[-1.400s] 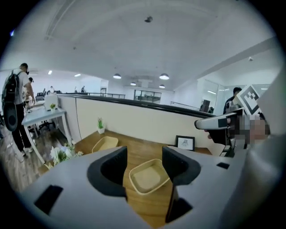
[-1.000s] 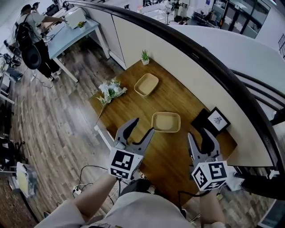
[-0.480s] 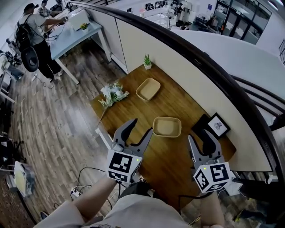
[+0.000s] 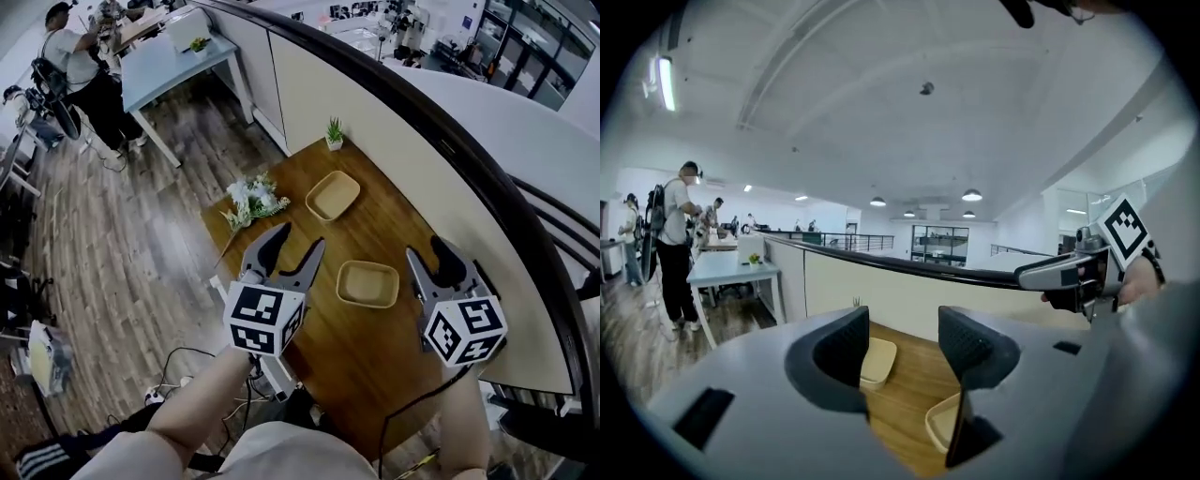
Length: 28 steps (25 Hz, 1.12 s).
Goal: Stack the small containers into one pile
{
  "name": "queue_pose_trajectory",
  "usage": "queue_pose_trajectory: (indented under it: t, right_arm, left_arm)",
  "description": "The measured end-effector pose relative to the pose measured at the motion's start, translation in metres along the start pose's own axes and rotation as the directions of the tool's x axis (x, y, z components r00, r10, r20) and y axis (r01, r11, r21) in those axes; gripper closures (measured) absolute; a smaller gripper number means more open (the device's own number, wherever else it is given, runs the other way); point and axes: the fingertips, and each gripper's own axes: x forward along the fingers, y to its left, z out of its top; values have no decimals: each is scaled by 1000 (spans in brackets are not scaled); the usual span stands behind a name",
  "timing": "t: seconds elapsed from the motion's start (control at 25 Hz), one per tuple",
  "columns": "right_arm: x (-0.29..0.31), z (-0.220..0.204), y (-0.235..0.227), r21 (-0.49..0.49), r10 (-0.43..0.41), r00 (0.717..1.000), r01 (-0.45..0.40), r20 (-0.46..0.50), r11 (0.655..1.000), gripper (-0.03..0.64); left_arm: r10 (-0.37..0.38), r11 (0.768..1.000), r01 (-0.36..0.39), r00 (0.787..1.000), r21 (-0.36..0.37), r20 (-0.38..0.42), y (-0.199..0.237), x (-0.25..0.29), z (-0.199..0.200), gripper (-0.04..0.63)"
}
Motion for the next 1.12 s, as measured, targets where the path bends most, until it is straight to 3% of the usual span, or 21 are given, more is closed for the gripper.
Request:
queue_pose_trajectory:
  t: [0.2, 0.44, 0.56, 0.68, 0.92, 1.12]
  right_arm:
    - [75, 0, -14, 22, 30, 998, -28, -54, 999, 405]
    - [165, -33, -34, 16, 16, 986, -14, -166, 1000, 405]
    - [199, -60, -43, 47, 14, 974, -4, -228, 999, 405]
    - [230, -95, -47, 145, 35, 958, 7, -284, 989, 405]
    - [276, -155, -52, 314, 48, 931, 74, -362, 947, 405]
    - [302, -192, -44, 429, 73, 912, 118, -403, 895, 407]
  left_arm:
    - [40, 990, -48, 997, -130, -64, 37, 44, -23, 360]
    - [60, 962, -100, 985, -256, -160, 72, 98, -70, 364]
    - [66, 919, -152, 969, -364, -238, 89, 124, -111, 365]
    - [51, 875, -193, 949, -445, -311, 98, 144, -152, 365]
    - [3, 833, -210, 927, -513, -374, 100, 180, -199, 365]
    - [-32, 767, -241, 911, -595, -411, 105, 204, -229, 365]
